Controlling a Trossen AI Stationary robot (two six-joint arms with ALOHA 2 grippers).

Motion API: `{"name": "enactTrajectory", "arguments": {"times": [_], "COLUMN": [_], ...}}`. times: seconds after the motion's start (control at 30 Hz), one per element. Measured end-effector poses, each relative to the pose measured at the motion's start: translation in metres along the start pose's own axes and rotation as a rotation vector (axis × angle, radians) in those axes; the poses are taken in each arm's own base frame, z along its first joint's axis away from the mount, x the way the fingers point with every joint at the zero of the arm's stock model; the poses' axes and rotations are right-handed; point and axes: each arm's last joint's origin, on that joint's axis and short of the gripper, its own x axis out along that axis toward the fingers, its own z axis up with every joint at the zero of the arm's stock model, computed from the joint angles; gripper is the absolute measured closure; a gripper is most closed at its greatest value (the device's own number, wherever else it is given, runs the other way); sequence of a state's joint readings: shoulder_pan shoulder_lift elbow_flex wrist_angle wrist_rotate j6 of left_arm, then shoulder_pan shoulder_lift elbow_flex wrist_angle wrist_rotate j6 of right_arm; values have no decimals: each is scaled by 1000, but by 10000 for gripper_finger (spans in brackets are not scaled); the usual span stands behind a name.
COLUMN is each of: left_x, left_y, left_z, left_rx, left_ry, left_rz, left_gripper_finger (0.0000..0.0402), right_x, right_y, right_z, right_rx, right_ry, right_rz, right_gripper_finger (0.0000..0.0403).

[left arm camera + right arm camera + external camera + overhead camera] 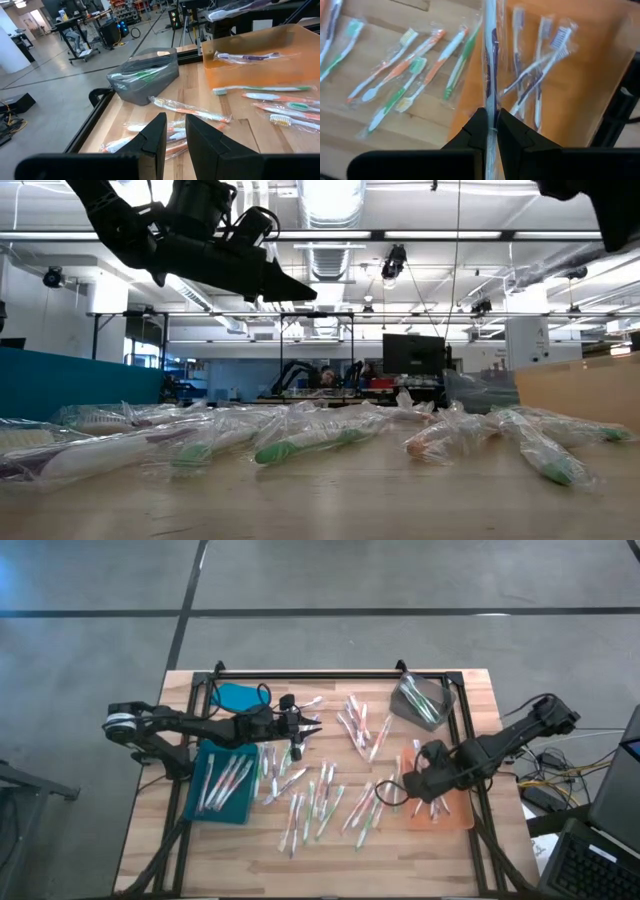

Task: Pick & Place Toothbrushes
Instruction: Put the purple toothbrush into the orange bin

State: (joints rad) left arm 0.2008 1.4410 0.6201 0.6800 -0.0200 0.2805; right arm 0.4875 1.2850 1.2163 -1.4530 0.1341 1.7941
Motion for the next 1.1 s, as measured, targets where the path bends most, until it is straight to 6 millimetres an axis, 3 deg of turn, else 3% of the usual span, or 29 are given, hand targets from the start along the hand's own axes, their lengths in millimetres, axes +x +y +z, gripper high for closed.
{"name": "enactTrajectory", "arguments": {"times": [0.43,1.1], "left_x": [0,0], "left_y": [0,0], "left_z": [0,0], "left_rx": [0,-1], "left_ry": [0,-1], "left_rz": [0,1], "left_gripper_finger": [327,327], "right_x": [45,118], "right_y": [-12,-13], "right_z": [-13,-21], "right_rx": [77,166], "right_ry": [-27,-46], "right_rz": [-90,90], "right_gripper_finger": [383,383]}}
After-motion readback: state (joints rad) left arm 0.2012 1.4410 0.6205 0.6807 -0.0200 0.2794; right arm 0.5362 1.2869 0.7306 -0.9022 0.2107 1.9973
